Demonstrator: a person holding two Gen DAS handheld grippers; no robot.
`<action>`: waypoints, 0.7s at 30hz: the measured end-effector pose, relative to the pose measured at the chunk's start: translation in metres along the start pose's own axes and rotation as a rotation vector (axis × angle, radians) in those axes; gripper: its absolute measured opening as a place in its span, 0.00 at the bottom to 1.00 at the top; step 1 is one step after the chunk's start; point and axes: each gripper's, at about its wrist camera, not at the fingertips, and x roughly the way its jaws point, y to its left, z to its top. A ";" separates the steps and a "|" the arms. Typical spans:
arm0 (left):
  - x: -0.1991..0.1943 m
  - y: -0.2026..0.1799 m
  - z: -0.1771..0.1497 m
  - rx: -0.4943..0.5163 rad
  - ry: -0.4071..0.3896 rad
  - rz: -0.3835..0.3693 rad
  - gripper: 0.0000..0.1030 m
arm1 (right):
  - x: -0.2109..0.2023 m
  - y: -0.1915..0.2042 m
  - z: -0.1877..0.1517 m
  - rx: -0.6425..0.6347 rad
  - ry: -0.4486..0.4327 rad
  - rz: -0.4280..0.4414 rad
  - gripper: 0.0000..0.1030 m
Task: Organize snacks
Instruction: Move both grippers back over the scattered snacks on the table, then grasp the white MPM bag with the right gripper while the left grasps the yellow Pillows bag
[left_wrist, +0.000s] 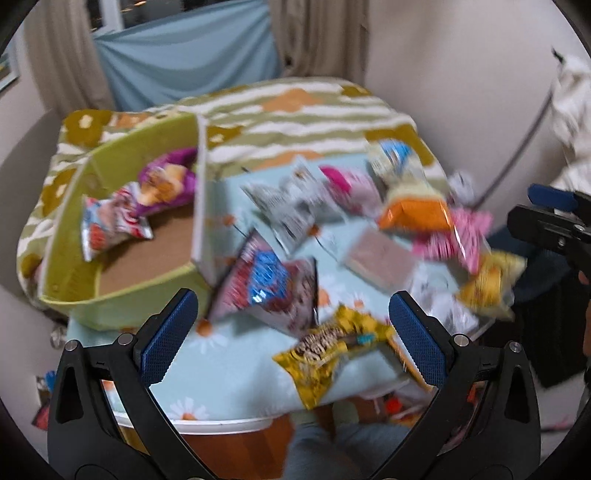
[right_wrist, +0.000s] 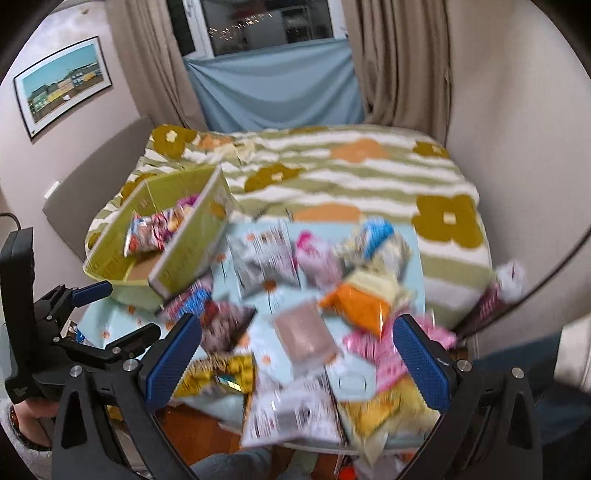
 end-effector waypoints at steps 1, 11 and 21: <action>0.007 -0.004 -0.006 0.035 0.013 -0.009 1.00 | 0.003 -0.002 -0.006 0.003 0.013 -0.003 1.00; 0.073 -0.023 -0.044 0.280 0.098 -0.074 0.91 | 0.055 -0.005 -0.056 0.027 0.144 -0.004 1.00; 0.115 -0.032 -0.060 0.349 0.170 -0.114 0.69 | 0.095 0.003 -0.073 -0.017 0.241 -0.009 1.00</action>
